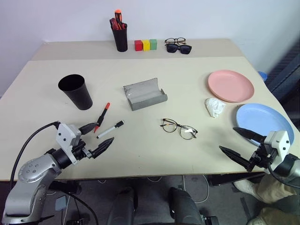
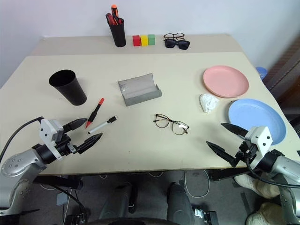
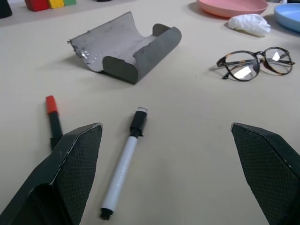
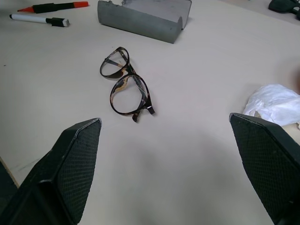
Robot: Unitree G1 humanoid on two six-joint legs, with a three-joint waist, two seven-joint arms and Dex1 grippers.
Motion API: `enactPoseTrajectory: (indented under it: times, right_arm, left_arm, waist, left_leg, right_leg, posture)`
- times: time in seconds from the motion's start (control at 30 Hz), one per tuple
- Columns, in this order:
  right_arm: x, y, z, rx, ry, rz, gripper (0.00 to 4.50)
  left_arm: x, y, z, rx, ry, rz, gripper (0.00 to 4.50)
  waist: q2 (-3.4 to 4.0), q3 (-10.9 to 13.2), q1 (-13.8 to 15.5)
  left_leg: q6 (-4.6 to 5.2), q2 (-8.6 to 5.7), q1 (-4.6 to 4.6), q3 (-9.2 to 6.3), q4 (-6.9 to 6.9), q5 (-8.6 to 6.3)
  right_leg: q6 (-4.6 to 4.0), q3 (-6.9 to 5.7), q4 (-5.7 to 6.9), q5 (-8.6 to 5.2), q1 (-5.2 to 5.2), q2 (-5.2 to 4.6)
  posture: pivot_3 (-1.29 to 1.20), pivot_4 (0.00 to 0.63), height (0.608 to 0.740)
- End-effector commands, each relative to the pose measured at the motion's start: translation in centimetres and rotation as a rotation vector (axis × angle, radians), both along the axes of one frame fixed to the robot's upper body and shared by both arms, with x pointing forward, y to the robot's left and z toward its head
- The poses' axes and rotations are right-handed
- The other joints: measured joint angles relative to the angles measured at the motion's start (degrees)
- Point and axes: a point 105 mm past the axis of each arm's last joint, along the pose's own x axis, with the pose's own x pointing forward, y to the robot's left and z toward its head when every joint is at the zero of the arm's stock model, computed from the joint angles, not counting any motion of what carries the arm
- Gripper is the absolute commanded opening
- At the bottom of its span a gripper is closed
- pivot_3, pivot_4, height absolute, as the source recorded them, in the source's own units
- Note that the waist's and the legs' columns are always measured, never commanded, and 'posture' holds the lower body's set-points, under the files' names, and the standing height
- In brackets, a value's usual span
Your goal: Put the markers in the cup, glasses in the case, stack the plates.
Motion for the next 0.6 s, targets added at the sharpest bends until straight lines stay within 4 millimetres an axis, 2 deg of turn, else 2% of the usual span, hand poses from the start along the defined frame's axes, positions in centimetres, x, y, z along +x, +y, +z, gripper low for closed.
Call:
enactPoseTrajectory:
  times: [0.03, 0.6]
  right_arm:
    - [0.05, -0.53, 1.02, -0.014, -0.044, -0.014, 4.46]
    - [1.04, -0.38, 1.34, -0.016, -0.047, 0.013, 4.46]
  left_arm:
    - [-0.11, -0.26, 0.83, 0.007, -0.04, 0.002, 4.5]
    - [0.35, -0.55, 0.6, 0.017, -0.015, 0.045, 4.5]
  waist:
    - [0.0, 0.0, 0.0]
    - [-0.01, 0.0, 0.1]
  left_leg:
    - [0.0, 0.0, 0.0, 0.0, -0.01, 0.0]
    - [0.16, -0.01, 0.02, 0.0, 0.03, 0.1]
  right_leg:
    - [-0.01, 0.0, 0.0, 0.01, 0.0, 0.0]
    - [-0.04, 0.0, 0.16, 0.04, 0.0, 0.03]
  posture:
    - [0.0, 0.15, 0.74]
    - [0.0, 0.15, 0.74]
